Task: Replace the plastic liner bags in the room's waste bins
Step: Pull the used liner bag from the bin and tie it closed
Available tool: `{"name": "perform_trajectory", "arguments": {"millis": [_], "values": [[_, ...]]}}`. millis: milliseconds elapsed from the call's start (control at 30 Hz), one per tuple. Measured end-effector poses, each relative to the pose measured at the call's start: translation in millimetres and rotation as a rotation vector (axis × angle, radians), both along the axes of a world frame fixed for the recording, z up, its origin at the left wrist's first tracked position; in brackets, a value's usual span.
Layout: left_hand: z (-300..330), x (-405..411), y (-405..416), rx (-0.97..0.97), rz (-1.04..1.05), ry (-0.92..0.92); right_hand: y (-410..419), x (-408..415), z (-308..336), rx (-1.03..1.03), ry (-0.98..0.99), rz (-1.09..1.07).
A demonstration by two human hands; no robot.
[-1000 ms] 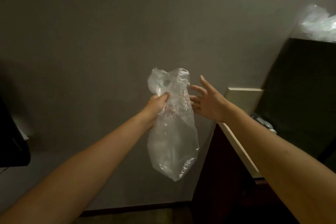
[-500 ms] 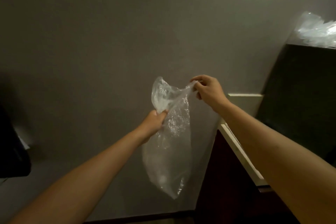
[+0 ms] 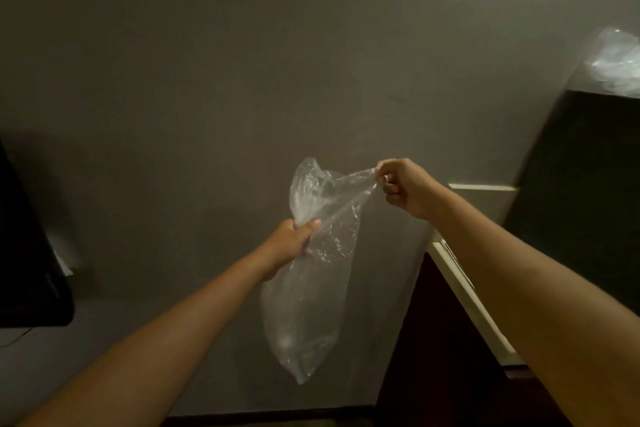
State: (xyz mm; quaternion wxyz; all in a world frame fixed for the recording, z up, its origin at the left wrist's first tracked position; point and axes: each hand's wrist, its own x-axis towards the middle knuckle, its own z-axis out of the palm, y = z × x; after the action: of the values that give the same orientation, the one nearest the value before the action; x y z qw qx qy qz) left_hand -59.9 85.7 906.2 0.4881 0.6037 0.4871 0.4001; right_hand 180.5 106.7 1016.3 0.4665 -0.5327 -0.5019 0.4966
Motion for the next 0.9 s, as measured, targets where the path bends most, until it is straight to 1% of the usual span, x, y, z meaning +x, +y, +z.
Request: {"name": "perform_trajectory", "arguments": {"millis": [67, 133, 167, 200, 233, 300, 333, 400, 467, 533, 600, 667, 700, 767, 833, 900], "values": [[-3.1, -3.1, 4.0, -0.014, -0.002, -0.036, 5.5, -2.7, -3.0, -0.042, 0.088, -0.023], [-2.3, -4.1, 5.4, -0.020, -0.003, -0.041, 7.1, -9.6, -6.8, -0.066, 0.282, -0.112], [-2.7, -4.6, 7.4, -0.024, 0.014, -0.046, 8.0, -13.1, -8.7, -0.051, 0.404, -0.153], [-1.3, -4.3, 8.3, -0.034, 0.041, -0.055, 7.3, -16.0, -11.4, -0.021, 0.468, -0.163], [0.0, -4.5, 9.6, -0.059, 0.074, -0.073, 6.6, -16.7, -15.7, 0.004, 0.432, -0.128], [6.2, -4.0, 12.0, -0.092, 0.134, -0.140, -1.4, -19.4, -27.4, 0.013, 0.158, 0.012], [15.1, -1.9, 8.9, -0.091, 0.166, -0.160, -7.3, -22.0, -34.7, -0.020, 0.018, 0.112], [30.9, 3.6, 7.7, -0.088, 0.195, -0.226, -19.0, -27.6, -48.8, -0.127, -0.197, 0.337], [50.4, 12.2, 3.9, -0.091, 0.177, -0.266, -33.2, -40.0, -61.1, -0.181, -0.331, 0.534], [65.8, 23.2, 2.4, -0.117, 0.144, -0.299, -46.3, -57.8, -70.2, -0.090, -0.399, 0.651], [78.0, 34.7, -0.9, -0.127, 0.113, -0.371, -51.8, -72.8, -77.3, 0.076, -0.382, 0.591], [85.4, 42.0, -2.0, -0.098, 0.087, -0.368, -50.9, -76.6, -77.1, 0.227, -0.257, 0.455], [87.0, 42.2, -1.1, -0.081, 0.068, -0.366, -48.4, -74.8, -76.7, 0.273, -0.199, 0.426], [92.6, 32.6, -2.1, -0.034, -0.021, -0.358, -45.8, -70.7, -73.1, 0.298, -0.163, 0.402], [94.0, 11.4, -1.7, 0.034, -0.136, -0.290, -41.0, -63.5, -66.8, 0.342, -0.199, 0.361], [83.8, -13.3, 2.2, 0.097, -0.226, -0.077, -31.9, -55.5, -63.9, 0.432, -0.321, 0.313]]}}
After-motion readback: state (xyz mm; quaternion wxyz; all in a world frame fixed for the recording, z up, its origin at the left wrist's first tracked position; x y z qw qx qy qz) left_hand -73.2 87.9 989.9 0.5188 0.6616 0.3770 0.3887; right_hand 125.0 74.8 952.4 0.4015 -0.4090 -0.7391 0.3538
